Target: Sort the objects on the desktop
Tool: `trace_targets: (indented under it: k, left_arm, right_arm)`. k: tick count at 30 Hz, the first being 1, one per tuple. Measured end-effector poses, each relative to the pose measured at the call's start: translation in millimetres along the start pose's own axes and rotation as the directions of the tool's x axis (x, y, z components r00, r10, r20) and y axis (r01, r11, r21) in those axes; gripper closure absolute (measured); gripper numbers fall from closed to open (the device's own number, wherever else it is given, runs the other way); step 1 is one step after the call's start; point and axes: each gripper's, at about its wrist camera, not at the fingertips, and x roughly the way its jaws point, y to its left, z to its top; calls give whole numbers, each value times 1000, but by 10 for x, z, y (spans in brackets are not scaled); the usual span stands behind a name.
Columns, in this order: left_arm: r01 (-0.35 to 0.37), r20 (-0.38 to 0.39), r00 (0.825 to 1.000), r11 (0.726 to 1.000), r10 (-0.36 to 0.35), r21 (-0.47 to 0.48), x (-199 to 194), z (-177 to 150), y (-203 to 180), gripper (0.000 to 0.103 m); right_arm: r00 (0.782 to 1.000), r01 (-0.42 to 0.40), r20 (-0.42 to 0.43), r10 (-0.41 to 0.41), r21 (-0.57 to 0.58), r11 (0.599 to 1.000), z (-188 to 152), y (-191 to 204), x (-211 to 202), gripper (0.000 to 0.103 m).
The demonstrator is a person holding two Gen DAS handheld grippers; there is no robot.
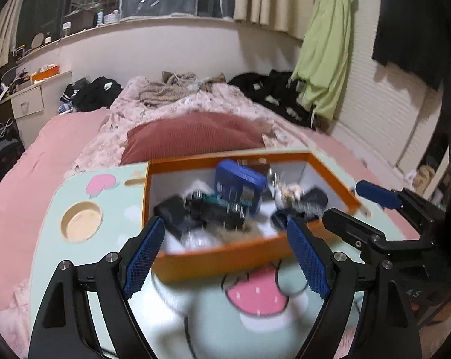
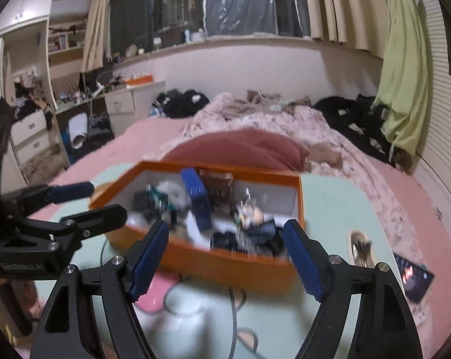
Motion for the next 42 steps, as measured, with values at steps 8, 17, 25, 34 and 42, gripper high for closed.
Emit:
trace_targets:
  k: [8, 17, 25, 34, 42]
  left_arm:
    - [-12, -193, 981, 999, 19, 37, 287, -393, -54, 19]
    - [-69, -307, 949, 997, 77, 36, 573, -529, -4, 0]
    - [-64, -306, 949, 997, 73, 40, 551, -512, -19, 0]
    - [-60, -302, 951, 997, 70, 41, 579, -540, -1, 0]
    - [-58, -300, 952, 997, 68, 43, 583, -542, 10, 0]
  right_arm:
    - [983, 83, -169, -66, 94, 992, -317, -103, 154, 19]
    - [939, 184, -305, -161, 48, 982, -491, -147, 399, 0]
    - [941, 180, -300, -157, 50, 982, -516, -171, 375, 0]
    - [941, 180, -299, -158, 50, 982, -522, -173, 365, 0]
    - [941, 181, -299, -158, 49, 982, -523, -162, 360, 0]
